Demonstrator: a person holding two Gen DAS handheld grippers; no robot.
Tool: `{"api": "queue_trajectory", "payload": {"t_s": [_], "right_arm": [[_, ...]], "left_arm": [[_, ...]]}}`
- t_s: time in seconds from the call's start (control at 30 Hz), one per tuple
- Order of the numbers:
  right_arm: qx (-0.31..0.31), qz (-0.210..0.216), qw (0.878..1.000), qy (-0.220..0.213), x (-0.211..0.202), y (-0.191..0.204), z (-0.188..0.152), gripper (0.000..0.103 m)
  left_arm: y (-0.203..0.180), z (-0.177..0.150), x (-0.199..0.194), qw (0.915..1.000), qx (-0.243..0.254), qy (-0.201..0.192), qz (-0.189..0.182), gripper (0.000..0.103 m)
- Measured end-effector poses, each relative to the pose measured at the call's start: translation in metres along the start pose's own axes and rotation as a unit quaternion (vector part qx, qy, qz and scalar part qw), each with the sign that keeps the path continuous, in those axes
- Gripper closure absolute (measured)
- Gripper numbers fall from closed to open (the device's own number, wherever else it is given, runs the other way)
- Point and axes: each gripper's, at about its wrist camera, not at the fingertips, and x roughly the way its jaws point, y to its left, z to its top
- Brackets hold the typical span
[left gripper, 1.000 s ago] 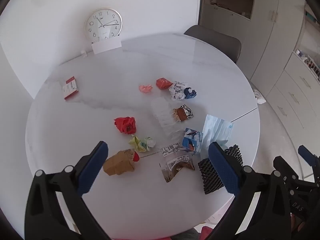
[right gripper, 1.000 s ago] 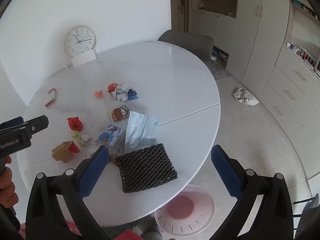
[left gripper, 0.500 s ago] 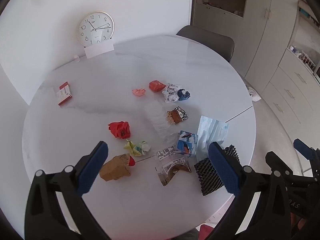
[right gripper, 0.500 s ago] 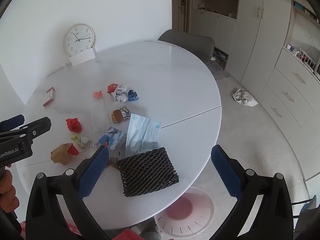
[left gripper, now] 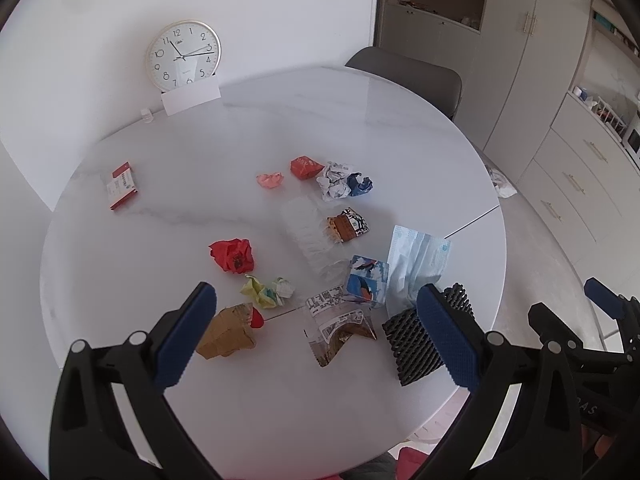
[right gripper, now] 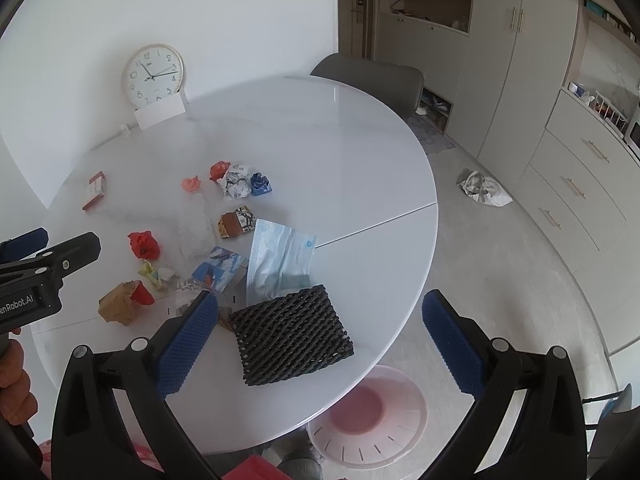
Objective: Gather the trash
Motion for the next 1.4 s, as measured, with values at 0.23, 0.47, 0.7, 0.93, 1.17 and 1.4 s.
{"api": "queue_trajectory", "payload": {"t_s": [0.23, 0.47, 0.7, 0.93, 1.17, 1.4], "right_arm": [[0.003, -0.002, 1.0, 0.0, -0.0002, -0.004, -0.0011, 0.002], [0.004, -0.005, 1.0, 0.004, 0.0006, -0.0051, -0.001, 0.002], [0.003, -0.005, 1.0, 0.006, 0.0008, -0.005, -0.0015, 0.002], [0.003, -0.005, 1.0, 0.006, 0.0007, -0.005, -0.0014, 0.002], [0.003, -0.006, 1.0, 0.007, 0.0005, -0.0049, -0.0023, 0.002], [0.003, -0.006, 1.0, 0.007, -0.0001, -0.0049, -0.0025, 0.002]], "left_arm": [[0.0004, 0.0016, -0.0007, 1.0, 0.001, 0.001, -0.002, 0.007], [0.0006, 0.0017, -0.0008, 1.0, 0.001, 0.001, -0.002, 0.007], [0.0003, 0.0017, -0.001, 1.0, 0.002, 0.0, -0.001, 0.007], [-0.0004, 0.0018, -0.0007, 1.0, 0.003, 0.0, -0.001, 0.007], [-0.0005, 0.0019, -0.0007, 1.0, 0.003, 0.001, -0.001, 0.007], [-0.0005, 0.0019, -0.0007, 1.0, 0.003, 0.001, -0.001, 0.007]]}}
